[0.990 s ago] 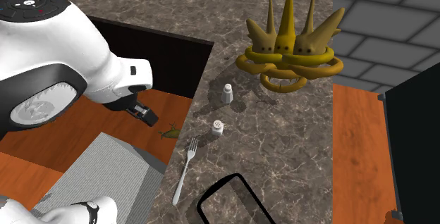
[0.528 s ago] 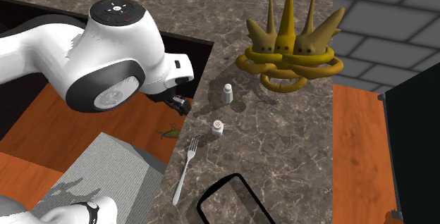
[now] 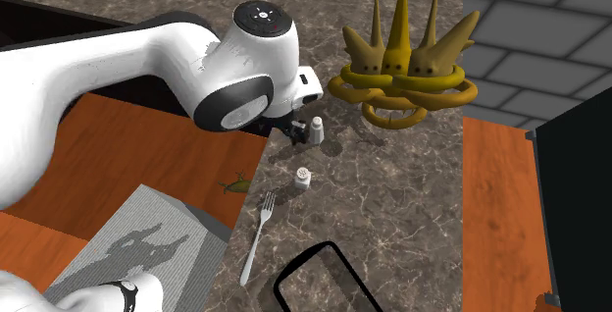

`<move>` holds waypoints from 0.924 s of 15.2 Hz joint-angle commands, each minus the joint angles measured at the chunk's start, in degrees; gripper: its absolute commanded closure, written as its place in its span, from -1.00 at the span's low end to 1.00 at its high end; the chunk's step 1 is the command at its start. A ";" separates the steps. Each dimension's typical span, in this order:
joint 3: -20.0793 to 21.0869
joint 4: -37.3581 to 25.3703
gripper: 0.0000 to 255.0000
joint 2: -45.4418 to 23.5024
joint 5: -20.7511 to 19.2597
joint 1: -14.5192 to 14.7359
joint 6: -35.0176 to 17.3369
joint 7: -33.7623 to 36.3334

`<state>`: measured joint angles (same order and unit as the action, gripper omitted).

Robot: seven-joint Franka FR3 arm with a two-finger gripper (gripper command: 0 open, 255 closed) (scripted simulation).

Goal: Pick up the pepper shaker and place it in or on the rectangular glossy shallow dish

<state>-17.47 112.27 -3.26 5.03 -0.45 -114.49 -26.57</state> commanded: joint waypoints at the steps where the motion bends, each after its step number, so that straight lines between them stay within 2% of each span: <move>1: -0.29 -4.06 -1.00 -4.46 2.05 -0.64 -0.31 -2.58; 10: 1.16 -28.53 -1.00 -25.47 9.95 -6.21 3.58 -10.68; 14: 1.45 -26.77 -1.00 -26.32 10.32 -6.07 0.99 -10.95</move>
<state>-16.09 85.10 -29.30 15.21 -6.50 -112.80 -37.35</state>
